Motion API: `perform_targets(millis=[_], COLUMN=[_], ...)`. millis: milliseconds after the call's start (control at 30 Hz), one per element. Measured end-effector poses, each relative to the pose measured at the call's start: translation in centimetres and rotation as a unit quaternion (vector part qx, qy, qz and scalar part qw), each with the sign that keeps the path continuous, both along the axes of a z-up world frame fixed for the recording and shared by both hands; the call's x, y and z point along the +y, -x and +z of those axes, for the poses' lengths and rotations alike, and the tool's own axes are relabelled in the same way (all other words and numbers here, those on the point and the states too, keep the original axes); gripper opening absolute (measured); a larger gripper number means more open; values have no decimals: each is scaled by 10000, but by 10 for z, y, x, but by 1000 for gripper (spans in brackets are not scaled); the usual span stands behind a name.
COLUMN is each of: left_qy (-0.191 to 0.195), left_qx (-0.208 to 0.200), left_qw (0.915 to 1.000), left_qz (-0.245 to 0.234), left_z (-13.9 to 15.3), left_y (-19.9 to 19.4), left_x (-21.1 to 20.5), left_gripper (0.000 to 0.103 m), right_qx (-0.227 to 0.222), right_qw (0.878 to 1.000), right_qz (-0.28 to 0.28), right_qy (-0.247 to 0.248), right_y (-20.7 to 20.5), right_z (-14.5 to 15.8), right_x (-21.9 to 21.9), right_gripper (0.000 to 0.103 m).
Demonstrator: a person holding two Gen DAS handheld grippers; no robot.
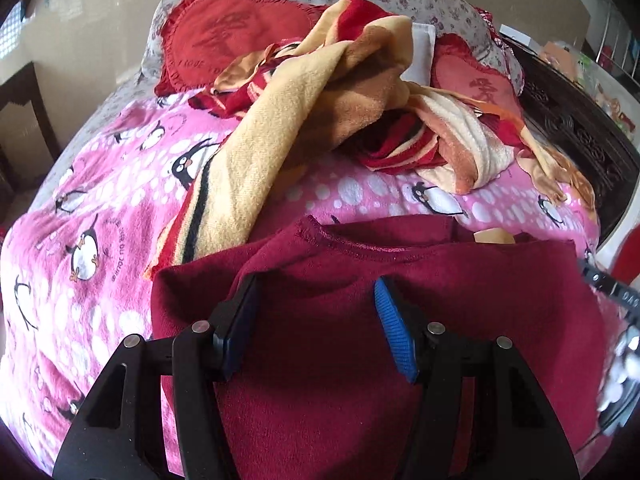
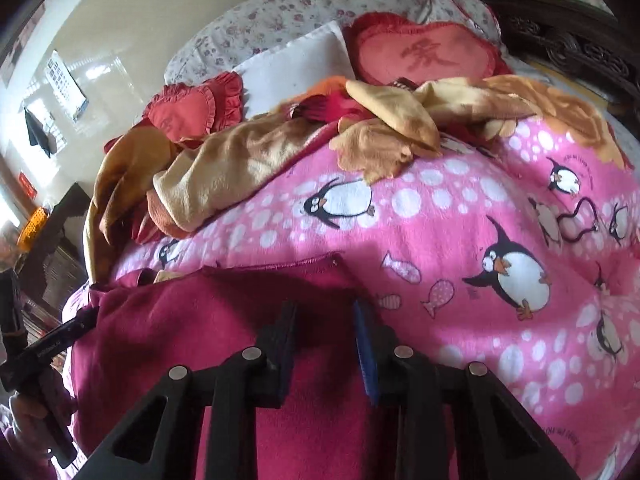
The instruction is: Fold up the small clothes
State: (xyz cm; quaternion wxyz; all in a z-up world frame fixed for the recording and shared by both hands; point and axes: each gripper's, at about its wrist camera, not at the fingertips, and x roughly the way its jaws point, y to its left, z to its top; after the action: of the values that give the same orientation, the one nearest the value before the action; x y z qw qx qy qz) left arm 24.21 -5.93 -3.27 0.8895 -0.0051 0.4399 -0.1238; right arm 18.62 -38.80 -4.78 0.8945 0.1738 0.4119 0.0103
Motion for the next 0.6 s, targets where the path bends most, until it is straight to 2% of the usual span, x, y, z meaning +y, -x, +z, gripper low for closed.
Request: perform_targets(millis=[133, 233, 367, 467, 533, 567, 600], left_qy=[226, 389, 387, 460, 483, 506, 538], left_qx=[120, 65, 58, 189, 324, 382, 429], left_qw=[9996, 9990, 9987, 9985, 9982, 9979, 9976], left_qz=[-81, -210, -324, -228, -145, -99, -77], left_z=[12, 24, 28, 21, 17, 14, 12], left_y=[11, 32, 66, 84, 92, 97, 102], left_x=[14, 30, 53, 72, 82, 87, 91], left_gripper=[59, 59, 59, 59, 59, 59, 59], right_qx=[-126, -187, 59, 408, 471, 421, 345], right_qw=[9999, 9997, 9997, 9977, 9965, 9969, 9973], right_qz=[8, 110, 222, 351, 483, 540, 590], right_qy=[-87, -101, -89, -424, -490, -392, -256], right_y=[15, 55, 101, 122, 131, 134, 138], right_z=[19, 30, 20, -2, -13, -13, -8], right_x=[0, -3, 2, 8, 15, 19, 22], right_gripper=[28, 38, 40, 40, 26, 6, 6])
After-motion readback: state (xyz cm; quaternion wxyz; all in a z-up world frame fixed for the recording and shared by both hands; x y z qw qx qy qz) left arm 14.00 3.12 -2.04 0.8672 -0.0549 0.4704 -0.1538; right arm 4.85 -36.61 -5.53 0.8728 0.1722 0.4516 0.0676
